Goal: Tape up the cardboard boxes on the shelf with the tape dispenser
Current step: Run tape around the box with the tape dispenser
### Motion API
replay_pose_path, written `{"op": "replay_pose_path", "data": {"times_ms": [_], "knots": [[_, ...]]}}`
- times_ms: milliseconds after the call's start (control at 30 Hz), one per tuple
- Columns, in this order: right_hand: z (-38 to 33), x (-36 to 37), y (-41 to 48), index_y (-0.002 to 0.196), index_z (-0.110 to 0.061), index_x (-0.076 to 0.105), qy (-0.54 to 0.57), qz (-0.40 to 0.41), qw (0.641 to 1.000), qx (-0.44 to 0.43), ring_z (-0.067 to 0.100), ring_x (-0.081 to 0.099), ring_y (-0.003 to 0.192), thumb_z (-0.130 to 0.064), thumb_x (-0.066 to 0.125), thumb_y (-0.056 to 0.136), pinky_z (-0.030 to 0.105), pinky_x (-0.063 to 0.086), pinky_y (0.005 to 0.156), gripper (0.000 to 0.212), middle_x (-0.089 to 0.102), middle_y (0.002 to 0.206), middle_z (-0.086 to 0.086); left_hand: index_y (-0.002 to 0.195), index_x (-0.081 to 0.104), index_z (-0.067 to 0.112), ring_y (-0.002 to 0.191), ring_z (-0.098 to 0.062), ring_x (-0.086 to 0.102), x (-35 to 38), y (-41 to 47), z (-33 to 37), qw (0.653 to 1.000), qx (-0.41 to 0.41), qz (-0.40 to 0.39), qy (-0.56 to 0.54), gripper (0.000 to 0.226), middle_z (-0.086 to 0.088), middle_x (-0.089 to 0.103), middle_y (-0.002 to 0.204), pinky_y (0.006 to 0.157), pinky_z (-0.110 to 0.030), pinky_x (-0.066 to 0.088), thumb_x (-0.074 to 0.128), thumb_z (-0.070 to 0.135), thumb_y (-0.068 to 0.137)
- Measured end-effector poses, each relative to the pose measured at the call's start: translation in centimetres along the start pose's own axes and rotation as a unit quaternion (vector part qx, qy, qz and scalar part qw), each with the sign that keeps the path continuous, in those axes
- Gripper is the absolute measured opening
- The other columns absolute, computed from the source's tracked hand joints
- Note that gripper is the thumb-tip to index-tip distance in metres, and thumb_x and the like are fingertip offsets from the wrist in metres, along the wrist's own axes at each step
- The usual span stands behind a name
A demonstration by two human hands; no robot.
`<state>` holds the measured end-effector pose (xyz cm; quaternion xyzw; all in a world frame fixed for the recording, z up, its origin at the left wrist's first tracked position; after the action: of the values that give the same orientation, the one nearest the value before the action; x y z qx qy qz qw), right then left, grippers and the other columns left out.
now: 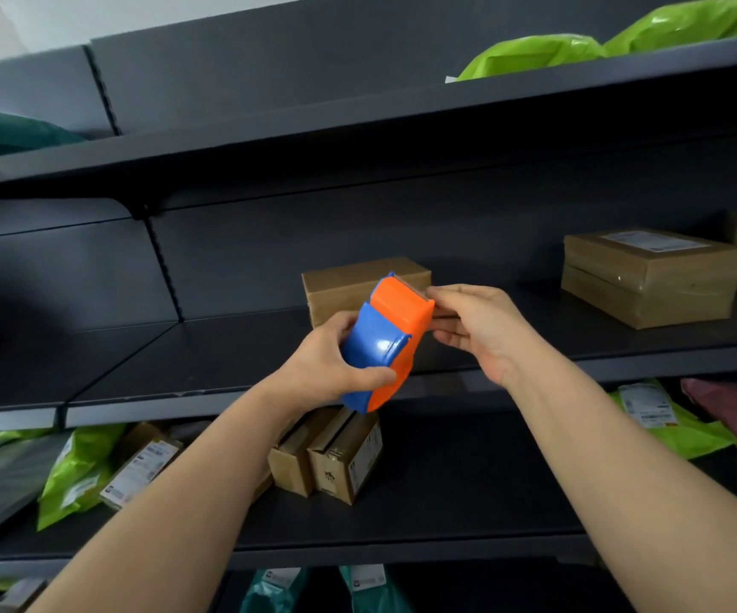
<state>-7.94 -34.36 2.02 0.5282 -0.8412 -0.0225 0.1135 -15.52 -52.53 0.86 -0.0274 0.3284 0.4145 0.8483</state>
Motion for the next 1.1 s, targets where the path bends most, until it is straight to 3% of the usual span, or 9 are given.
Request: {"op": "replay_pose_path", "data": {"times_ms": [167, 267, 400, 567, 667, 800, 867, 1000, 1100], "knots": [[1.3, -1.3, 0.7, 0.082, -0.023, 0.075, -0.060, 0.061, 0.995, -0.043, 0.014, 0.067, 0.095, -0.030, 0.073, 0.085, 0.026, 0.050, 0.074, 0.008, 0.074, 0.091, -0.002, 0.127, 0.047, 0.029, 0.095, -0.007, 0.059, -0.6, -0.3, 0.2, 0.961, 0.122, 0.136, 0.206, 0.068, 0.014, 0.060, 0.109, 0.080, -0.027, 0.049, 0.077, 0.039, 0.067], [2.7, -2.1, 0.7, 0.080, -0.030, 0.077, -0.116, 0.103, 0.984, -0.091, 0.009, 0.067, 0.094, -0.031, 0.074, 0.084, 0.024, 0.048, 0.075, 0.006, 0.075, 0.086, -0.011, 0.126, 0.049, 0.026, 0.090, -0.009, 0.059, -0.4, -0.4, 0.0, 0.946, 0.143, 0.137, 0.258, 0.062, 0.012, 0.059, 0.107, 0.075, -0.025, 0.049, 0.075, 0.038, 0.071], [4.5, -2.5, 1.0, 0.085, -0.030, 0.077, -0.089, 0.111, 0.987, -0.072, 0.010, 0.067, 0.096, -0.028, 0.072, 0.086, 0.032, 0.053, 0.090, 0.006, 0.075, 0.089, -0.012, 0.127, 0.048, 0.024, 0.089, -0.014, 0.059, 0.7, -0.3, -0.2, 0.922, 0.163, 0.129, 0.327, 0.063, 0.008, 0.058, 0.108, 0.073, -0.027, 0.049, 0.071, 0.047, 0.072], [4.3, -3.1, 2.5, 0.096, -0.024, 0.077, -0.059, 0.108, 0.990, -0.070, 0.009, 0.068, 0.096, -0.023, 0.071, 0.087, 0.031, 0.053, 0.090, 0.010, 0.075, 0.090, -0.010, 0.134, 0.041, 0.025, 0.098, -0.017, 0.058, 1.4, 1.4, 0.4, 0.854, 0.163, 0.153, 0.469, 0.071, 0.007, 0.058, 0.114, 0.085, -0.032, 0.042, 0.068, 0.047, 0.071], [3.7, -3.9, 3.4, 0.103, -0.022, 0.075, -0.018, 0.079, 0.994, -0.070, 0.008, 0.070, 0.091, -0.017, 0.072, 0.086, 0.022, 0.053, 0.078, 0.017, 0.075, 0.093, -0.007, 0.136, 0.038, 0.024, 0.106, -0.019, 0.054, 1.2, 2.5, 0.5, 0.861, 0.127, 0.144, 0.471, 0.071, 0.006, 0.057, 0.115, 0.093, -0.037, 0.040, 0.066, 0.038, 0.072], [3.7, -5.2, 4.6, 0.094, -0.026, 0.074, -0.040, 0.064, 0.996, -0.048, 0.006, 0.067, 0.091, -0.020, 0.070, 0.088, 0.020, 0.049, 0.072, 0.009, 0.073, 0.092, -0.009, 0.116, 0.040, 0.028, 0.083, -0.014, 0.049, 1.8, 3.8, 0.6, 0.891, 0.085, 0.104, 0.434, 0.051, 0.011, 0.051, 0.096, 0.092, -0.039, 0.041, 0.066, 0.041, 0.074], [3.7, -5.7, 5.4, 0.091, -0.028, 0.073, -0.058, 0.052, 0.996, -0.039, 0.004, 0.064, 0.094, -0.022, 0.069, 0.089, 0.017, 0.045, 0.073, 0.007, 0.072, 0.094, -0.011, 0.115, 0.039, 0.030, 0.079, -0.009, 0.043, 2.1, 4.4, 0.8, 0.893, 0.083, 0.095, 0.431, 0.052, 0.015, 0.047, 0.092, 0.092, -0.037, 0.039, 0.067, 0.044, 0.075], [3.2, -6.0, 7.1, 0.094, -0.025, 0.072, -0.088, 0.016, 0.996, -0.031, -0.001, 0.058, 0.093, -0.023, 0.065, 0.092, 0.012, 0.039, 0.070, 0.007, 0.069, 0.099, -0.011, 0.120, 0.038, 0.029, 0.077, -0.010, 0.047, 2.3, 5.2, 1.3, 0.866, 0.075, 0.090, 0.487, 0.056, 0.017, 0.048, 0.084, 0.088, -0.035, 0.033, 0.065, 0.052, 0.076], [3.2, -5.7, 8.3, 0.095, -0.024, 0.070, -0.082, 0.008, 0.996, -0.029, 0.005, 0.060, 0.096, -0.022, 0.063, 0.094, 0.019, 0.045, 0.079, 0.008, 0.069, 0.101, -0.007, 0.118, 0.036, 0.028, 0.084, -0.016, 0.056, 2.4, 5.5, 1.2, 0.848, 0.052, 0.089, 0.520, 0.057, 0.013, 0.055, 0.085, 0.087, -0.035, 0.031, 0.061, 0.057, 0.075]]}}
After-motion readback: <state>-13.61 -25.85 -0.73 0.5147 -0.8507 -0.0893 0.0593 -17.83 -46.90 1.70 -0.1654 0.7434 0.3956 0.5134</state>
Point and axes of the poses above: each hand's wrist, its own y-axis towards the middle knuckle, its own x-axis out of the palm, z = x × y, the point moved 3 cm from there along y, towards the middle knuckle
